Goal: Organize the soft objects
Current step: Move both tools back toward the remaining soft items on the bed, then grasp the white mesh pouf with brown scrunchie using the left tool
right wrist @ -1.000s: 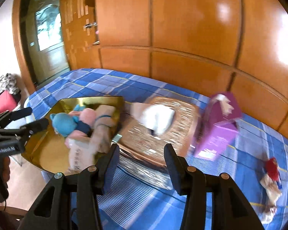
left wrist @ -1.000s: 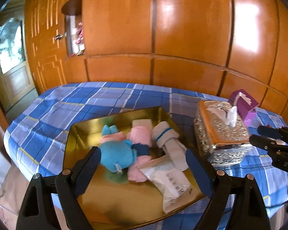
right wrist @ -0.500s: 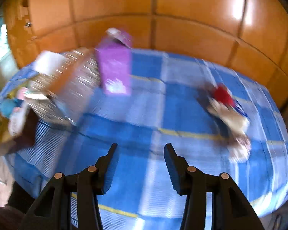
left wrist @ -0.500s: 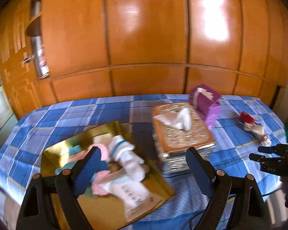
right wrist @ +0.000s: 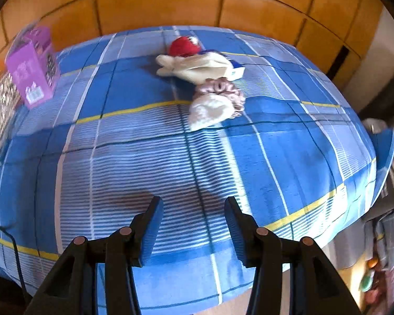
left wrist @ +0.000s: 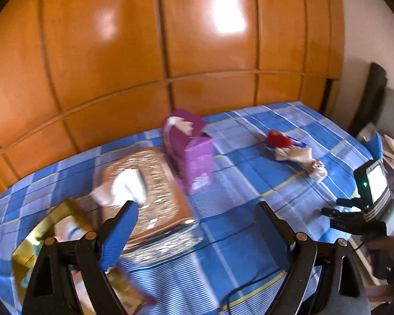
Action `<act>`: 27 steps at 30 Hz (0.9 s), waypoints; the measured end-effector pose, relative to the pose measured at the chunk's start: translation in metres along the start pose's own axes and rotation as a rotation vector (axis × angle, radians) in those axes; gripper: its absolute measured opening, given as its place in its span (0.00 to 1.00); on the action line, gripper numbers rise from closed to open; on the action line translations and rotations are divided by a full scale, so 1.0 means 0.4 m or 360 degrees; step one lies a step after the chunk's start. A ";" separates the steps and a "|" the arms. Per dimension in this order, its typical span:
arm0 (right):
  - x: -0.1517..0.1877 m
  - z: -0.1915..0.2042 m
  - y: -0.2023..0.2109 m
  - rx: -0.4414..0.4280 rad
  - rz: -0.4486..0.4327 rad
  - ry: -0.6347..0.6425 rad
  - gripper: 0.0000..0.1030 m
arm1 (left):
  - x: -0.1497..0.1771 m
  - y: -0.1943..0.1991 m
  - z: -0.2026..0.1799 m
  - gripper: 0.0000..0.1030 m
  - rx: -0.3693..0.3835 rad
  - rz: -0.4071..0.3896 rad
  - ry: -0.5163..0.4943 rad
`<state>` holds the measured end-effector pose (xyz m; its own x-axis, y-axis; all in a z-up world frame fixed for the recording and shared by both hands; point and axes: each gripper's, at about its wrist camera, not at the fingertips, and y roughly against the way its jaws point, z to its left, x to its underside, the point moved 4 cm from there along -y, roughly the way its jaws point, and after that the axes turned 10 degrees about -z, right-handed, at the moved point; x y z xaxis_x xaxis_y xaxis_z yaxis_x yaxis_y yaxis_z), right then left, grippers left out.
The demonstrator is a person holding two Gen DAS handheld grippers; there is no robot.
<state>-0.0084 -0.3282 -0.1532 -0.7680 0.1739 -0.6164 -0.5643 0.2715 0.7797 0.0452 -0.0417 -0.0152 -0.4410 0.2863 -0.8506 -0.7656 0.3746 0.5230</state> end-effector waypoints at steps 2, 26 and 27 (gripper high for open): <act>0.001 -0.018 -0.001 0.0004 -0.0006 -0.0028 0.48 | -0.001 -0.030 -0.029 0.87 0.0054 0.0041 -0.0006; 0.010 -0.117 -0.024 0.0032 -0.0002 -0.0300 0.65 | -0.067 -0.396 -0.474 0.72 0.0761 0.0475 -0.0029; 0.009 -0.117 -0.025 0.0028 -0.0002 -0.0300 0.65 | -0.068 -0.416 -0.501 0.74 0.0794 0.0497 -0.0023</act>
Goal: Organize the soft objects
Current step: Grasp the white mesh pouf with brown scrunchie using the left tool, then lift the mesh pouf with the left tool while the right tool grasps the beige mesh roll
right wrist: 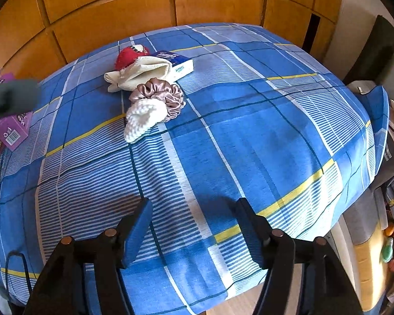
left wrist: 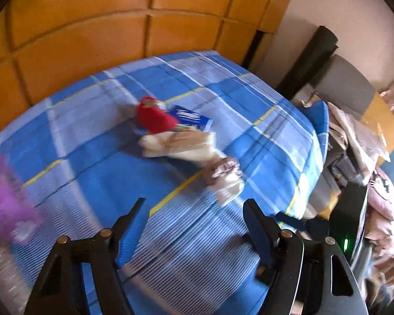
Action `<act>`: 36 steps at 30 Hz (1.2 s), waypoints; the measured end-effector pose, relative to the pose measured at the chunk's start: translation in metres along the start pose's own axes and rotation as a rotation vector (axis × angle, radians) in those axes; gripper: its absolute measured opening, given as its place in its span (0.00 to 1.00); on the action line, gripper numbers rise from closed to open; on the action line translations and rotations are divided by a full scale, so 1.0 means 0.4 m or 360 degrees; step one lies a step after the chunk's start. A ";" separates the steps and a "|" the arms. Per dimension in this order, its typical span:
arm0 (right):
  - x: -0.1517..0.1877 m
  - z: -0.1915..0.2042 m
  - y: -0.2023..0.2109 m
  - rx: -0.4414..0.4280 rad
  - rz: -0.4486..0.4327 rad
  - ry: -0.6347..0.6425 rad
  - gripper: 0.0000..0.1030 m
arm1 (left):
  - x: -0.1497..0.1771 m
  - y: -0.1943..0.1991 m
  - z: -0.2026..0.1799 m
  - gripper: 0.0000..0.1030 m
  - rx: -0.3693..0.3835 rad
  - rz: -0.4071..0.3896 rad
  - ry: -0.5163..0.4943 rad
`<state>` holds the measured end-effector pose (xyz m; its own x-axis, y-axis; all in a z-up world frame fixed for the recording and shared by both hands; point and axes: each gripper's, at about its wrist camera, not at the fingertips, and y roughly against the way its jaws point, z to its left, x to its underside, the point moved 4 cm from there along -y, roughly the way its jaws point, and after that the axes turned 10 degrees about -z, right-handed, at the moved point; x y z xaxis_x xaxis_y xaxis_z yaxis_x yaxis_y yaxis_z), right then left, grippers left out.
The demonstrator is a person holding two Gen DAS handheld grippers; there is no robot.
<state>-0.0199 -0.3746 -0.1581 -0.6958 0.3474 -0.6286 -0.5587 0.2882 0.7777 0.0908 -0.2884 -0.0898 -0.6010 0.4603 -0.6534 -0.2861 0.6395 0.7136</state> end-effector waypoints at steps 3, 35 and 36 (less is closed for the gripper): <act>-0.001 -0.003 0.000 -0.0017 0.0000 -0.0008 0.66 | -0.013 -0.070 -0.027 0.76 0.0058 0.0068 0.0012; 0.006 0.027 0.001 -0.0012 0.0006 0.0017 0.74 | 0.323 0.115 0.202 0.38 -0.0170 -0.0018 0.0045; 0.005 0.031 0.001 -0.0017 0.0018 0.0013 0.74 | 0.331 0.125 0.209 0.38 -0.0177 -0.0039 0.0053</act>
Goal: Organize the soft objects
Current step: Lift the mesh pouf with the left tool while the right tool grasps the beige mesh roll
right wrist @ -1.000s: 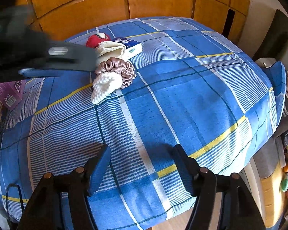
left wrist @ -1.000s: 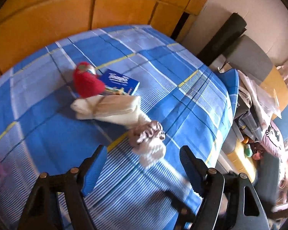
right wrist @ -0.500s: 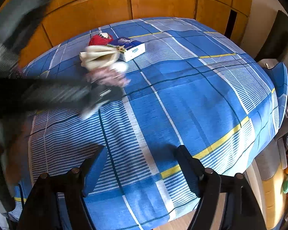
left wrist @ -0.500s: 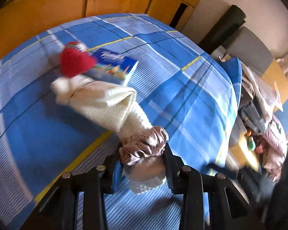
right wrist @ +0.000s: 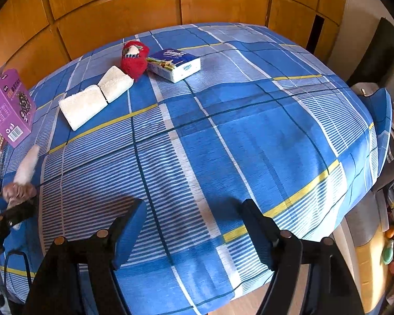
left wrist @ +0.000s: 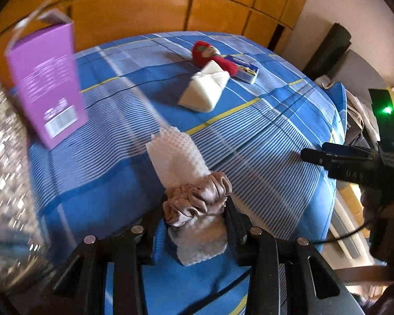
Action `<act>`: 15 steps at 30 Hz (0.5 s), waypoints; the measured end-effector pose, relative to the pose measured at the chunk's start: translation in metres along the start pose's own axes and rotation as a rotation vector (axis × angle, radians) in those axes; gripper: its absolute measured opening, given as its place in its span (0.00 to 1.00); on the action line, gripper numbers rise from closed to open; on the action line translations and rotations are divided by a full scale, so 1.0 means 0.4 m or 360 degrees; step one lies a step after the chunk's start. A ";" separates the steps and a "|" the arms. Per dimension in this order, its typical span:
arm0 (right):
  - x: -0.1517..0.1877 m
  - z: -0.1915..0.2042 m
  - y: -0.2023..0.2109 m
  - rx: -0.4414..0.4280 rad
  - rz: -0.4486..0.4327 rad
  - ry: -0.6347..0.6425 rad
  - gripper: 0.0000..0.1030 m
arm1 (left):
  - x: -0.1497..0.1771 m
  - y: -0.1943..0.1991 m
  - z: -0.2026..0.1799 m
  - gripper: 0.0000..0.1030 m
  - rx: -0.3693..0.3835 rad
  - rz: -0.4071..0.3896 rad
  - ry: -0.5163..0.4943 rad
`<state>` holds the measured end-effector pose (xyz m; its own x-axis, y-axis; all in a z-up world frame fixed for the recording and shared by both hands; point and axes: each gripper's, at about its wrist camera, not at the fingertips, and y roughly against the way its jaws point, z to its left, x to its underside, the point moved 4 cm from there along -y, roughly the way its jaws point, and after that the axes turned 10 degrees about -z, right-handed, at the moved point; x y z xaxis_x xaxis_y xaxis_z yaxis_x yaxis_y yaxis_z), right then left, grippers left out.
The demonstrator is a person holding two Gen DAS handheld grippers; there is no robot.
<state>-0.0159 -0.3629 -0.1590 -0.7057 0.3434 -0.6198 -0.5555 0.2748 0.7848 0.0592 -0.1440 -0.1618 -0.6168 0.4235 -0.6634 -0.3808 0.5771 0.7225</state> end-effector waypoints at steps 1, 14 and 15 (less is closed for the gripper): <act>-0.002 0.002 0.000 -0.0010 0.0010 -0.0005 0.74 | 0.003 0.003 0.003 0.38 -0.0007 -0.0015 0.0009; -0.157 0.132 -0.053 -0.0497 0.0044 -0.0286 0.75 | 0.027 0.015 0.012 0.38 -0.0032 -0.0128 0.0077; -0.174 0.140 -0.065 -0.0504 0.0040 -0.0309 0.75 | 0.027 0.016 0.014 0.38 -0.0029 -0.0132 0.0083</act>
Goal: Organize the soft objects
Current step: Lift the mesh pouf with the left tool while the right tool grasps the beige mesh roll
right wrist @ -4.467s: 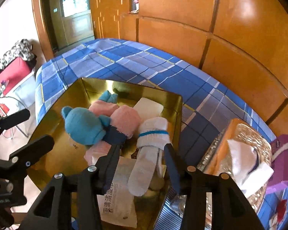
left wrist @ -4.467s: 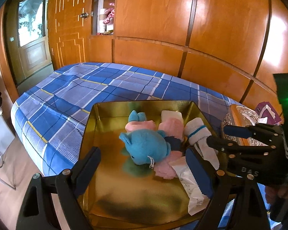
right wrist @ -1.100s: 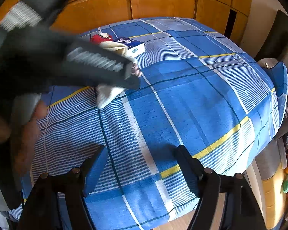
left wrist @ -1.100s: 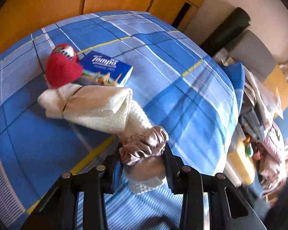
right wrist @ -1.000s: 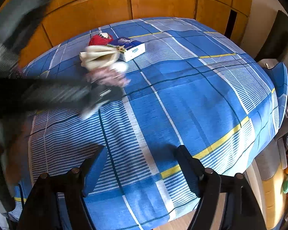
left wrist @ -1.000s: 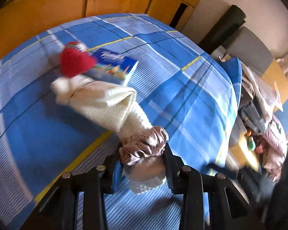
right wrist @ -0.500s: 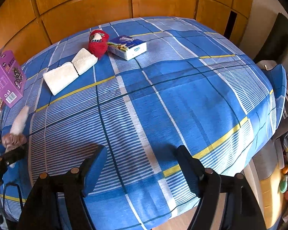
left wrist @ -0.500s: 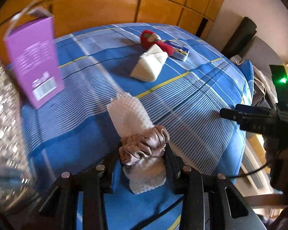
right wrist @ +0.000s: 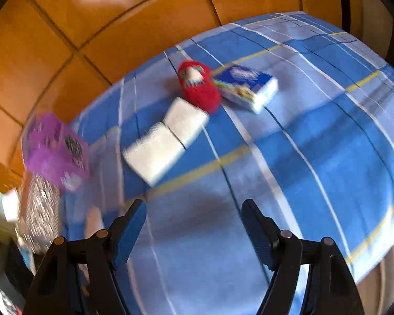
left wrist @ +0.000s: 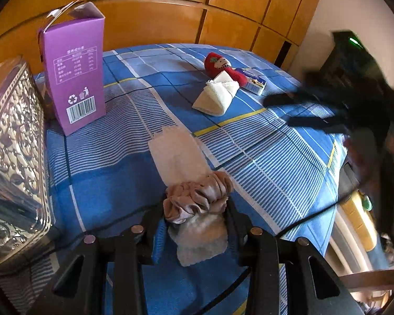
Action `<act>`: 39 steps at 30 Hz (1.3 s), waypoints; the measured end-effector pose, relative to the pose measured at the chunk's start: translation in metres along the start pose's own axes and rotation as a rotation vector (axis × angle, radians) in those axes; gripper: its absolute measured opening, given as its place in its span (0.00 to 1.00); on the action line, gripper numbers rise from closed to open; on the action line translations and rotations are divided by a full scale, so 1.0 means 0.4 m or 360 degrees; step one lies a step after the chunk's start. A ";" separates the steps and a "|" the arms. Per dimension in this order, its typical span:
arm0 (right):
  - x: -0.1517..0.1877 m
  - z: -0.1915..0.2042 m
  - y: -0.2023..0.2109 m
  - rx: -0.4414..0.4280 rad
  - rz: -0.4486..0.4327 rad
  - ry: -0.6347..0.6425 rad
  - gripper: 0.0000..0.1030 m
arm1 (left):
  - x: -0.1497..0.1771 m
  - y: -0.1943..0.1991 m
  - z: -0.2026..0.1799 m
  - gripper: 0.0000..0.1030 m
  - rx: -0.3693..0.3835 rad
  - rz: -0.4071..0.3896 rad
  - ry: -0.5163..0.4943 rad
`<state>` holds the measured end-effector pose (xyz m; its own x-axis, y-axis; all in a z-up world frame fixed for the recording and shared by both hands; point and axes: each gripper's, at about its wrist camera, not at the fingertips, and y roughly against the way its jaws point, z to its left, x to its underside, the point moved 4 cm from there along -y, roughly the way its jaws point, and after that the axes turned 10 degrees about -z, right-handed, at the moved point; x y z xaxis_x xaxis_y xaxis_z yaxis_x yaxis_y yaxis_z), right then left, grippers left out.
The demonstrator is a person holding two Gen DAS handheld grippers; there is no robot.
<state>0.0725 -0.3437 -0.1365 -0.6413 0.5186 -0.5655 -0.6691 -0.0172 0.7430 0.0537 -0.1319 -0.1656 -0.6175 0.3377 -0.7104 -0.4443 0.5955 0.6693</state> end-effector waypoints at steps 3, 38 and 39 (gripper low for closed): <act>-0.047 0.011 -0.069 -0.0008 0.0010 -0.0105 0.76 | 0.002 0.001 -0.001 0.38 0.0005 -0.0015 0.0007; 0.089 0.109 -0.070 0.0057 0.0250 0.0819 0.46 | -0.050 -0.007 -0.024 0.34 -0.0039 0.0092 -0.0074; 0.099 0.104 -0.052 0.0050 0.0236 0.0816 0.46 | -0.068 -0.008 -0.030 0.34 -0.0036 0.0086 -0.0086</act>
<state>0.0764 -0.2872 -0.1594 -0.8345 0.0285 -0.5503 -0.5510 -0.0290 0.8340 0.0643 -0.1517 -0.1459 -0.6053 0.4081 -0.6834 -0.4263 0.5589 0.7113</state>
